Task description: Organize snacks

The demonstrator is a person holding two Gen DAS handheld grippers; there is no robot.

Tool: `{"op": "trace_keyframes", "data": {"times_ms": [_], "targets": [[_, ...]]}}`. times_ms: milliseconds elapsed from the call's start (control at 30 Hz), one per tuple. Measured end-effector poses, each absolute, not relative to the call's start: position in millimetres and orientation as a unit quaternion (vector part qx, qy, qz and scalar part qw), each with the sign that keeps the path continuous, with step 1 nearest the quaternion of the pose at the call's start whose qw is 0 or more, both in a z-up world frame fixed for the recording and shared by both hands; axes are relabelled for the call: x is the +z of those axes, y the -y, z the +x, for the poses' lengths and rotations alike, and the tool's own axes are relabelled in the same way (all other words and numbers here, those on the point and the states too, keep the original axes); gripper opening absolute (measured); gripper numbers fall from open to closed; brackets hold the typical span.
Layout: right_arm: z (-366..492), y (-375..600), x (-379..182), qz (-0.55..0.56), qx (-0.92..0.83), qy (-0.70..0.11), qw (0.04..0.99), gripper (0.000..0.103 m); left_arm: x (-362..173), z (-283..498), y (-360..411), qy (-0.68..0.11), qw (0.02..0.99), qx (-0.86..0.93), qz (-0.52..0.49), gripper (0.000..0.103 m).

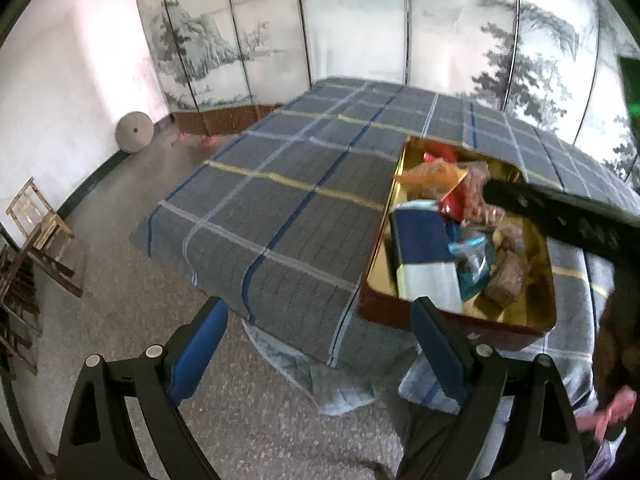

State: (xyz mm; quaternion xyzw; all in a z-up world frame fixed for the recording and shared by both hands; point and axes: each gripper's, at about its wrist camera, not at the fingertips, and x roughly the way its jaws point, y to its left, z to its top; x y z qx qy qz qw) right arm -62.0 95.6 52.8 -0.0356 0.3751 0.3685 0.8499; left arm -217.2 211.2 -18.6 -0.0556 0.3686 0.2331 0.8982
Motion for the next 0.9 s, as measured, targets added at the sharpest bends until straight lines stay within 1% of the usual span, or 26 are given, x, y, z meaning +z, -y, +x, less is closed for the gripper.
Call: {"op": "trace_keyframes", "data": {"times_ms": [200, 267, 367, 633, 700, 733, 833, 867, 900], "targets": [[-110.4, -60.6, 70.8, -0.07, 0.34, -0.294, 0.891, 0.058, -3.3, -226.5, -195.7, -0.312, 0.92, 0.231, -0.053, 0.091], [-124.2, -47.2, 75.9, -0.072, 0.329, -0.27, 0.902, 0.063, 2.3, -229.8, -191.1, -0.298, 0.926, 0.228, -0.052, 0.091], [-141.5, -29.2, 83.2, -0.069, 0.312, -0.243, 0.916, 0.064, 12.7, -236.1, -181.9, -0.279, 0.933, 0.221, -0.049, 0.091], [-170.4, 2.9, 109.8, -0.05, 0.307, -0.208, 0.927, 0.065, 44.4, -253.6, -164.6, -0.242, 0.942, 0.224, -0.06, 0.095], [-178.7, 8.7, 117.5, -0.048, 0.309, -0.196, 0.929, 0.067, 52.1, -260.6, -160.8, -0.228, 0.944, 0.231, -0.056, 0.096], [-181.6, 11.2, 120.8, -0.047, 0.309, -0.19, 0.931, 0.069, 58.4, -265.3, -157.3, -0.218, 0.945, 0.237, -0.049, 0.096], [-194.0, 21.7, 132.3, -0.039, 0.309, -0.172, 0.934, 0.07, 77.3, -282.1, -146.9, -0.173, 0.953, 0.245, -0.036, 0.098], [-195.5, 23.0, 135.4, -0.037, 0.31, -0.169, 0.935, 0.07, 83.3, -288.9, -145.1, -0.159, 0.956, 0.242, -0.037, 0.102], [-197.9, 25.3, 138.3, -0.036, 0.309, -0.165, 0.936, 0.07, 89.8, -295.6, -142.4, -0.147, 0.96, 0.237, -0.038, 0.103]]}}
